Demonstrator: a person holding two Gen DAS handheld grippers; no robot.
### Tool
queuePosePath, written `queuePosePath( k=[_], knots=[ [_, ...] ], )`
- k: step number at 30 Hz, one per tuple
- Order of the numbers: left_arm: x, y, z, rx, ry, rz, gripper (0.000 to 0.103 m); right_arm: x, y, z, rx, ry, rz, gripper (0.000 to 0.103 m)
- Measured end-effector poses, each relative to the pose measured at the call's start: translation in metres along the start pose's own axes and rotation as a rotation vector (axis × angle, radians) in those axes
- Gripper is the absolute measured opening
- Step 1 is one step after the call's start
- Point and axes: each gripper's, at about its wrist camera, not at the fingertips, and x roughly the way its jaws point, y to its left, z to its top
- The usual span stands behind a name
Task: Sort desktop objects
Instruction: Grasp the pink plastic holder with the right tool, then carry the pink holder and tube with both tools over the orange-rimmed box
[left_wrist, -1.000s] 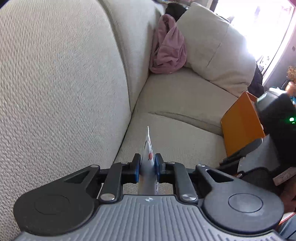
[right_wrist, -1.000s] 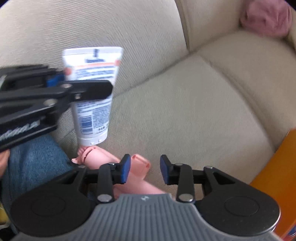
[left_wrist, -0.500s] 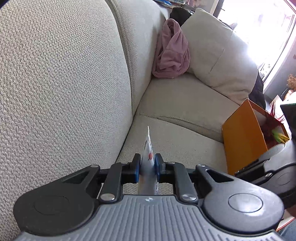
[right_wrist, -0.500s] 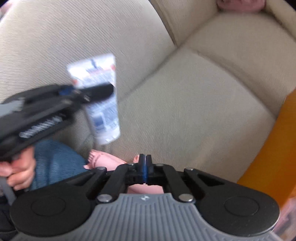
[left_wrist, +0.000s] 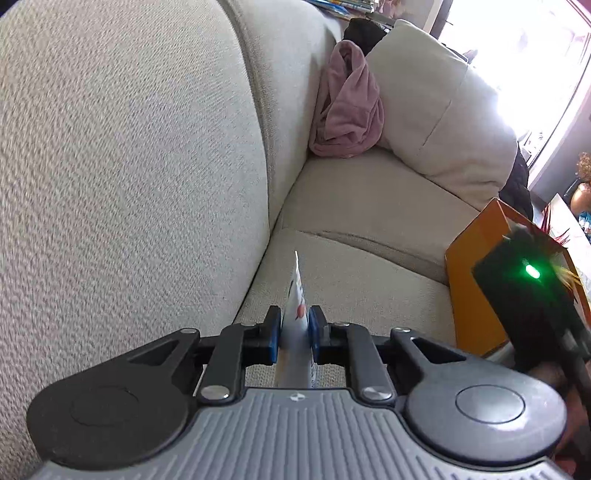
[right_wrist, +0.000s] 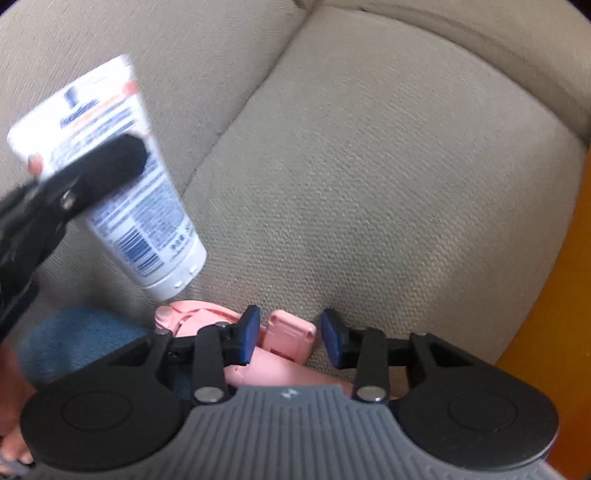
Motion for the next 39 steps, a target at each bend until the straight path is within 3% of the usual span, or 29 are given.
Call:
queuePosePath(
  k=[8, 10, 13, 17, 23, 28, 30, 32, 34, 39],
  knots=[
    [0.022, -0.016, 0.022, 0.022, 0.002, 0.0, 0.018, -0.042, -0.02, -0.011, -0.024, -0.099, 0.064, 0.024],
    [0.025, -0.028, 0.022, 0.025, -0.001, 0.005, 0.018, -0.055, -0.014, -0.01, -0.099, -0.151, 0.014, 0.018],
    [0.016, -0.017, 0.017, 0.035, 0.001, 0.011, 0.018, -0.067, -0.001, -0.015, -0.226, -0.192, -0.016, 0.012],
    [0.019, -0.021, 0.015, 0.048, 0.009, 0.014, 0.018, -0.06, 0.022, -0.038, -0.413, -0.194, -0.07, 0.011],
    [0.021, -0.016, 0.006, 0.005, -0.016, 0.029, 0.018, -0.053, 0.035, -0.066, -0.558, -0.244, -0.105, 0.01],
    [0.019, -0.022, 0.007, 0.024, -0.02, 0.041, 0.018, -0.049, 0.045, -0.08, -0.593, -0.285, -0.178, 0.009],
    [0.019, -0.023, 0.004, 0.027, -0.016, 0.039, 0.018, -0.046, 0.051, -0.087, -0.622, -0.312, -0.24, 0.013],
    [0.023, -0.024, 0.004, 0.023, -0.003, 0.038, 0.018, -0.036, 0.057, -0.085, -0.62, -0.281, -0.284, 0.017],
    [0.026, -0.027, 0.005, 0.027, 0.0, 0.033, 0.018, -0.035, 0.053, -0.09, -0.606, -0.294, -0.274, 0.02],
    [0.025, -0.039, 0.011, 0.072, -0.028, 0.029, 0.018, -0.041, 0.042, -0.085, -0.595, -0.349, -0.257, 0.013]
  ],
)
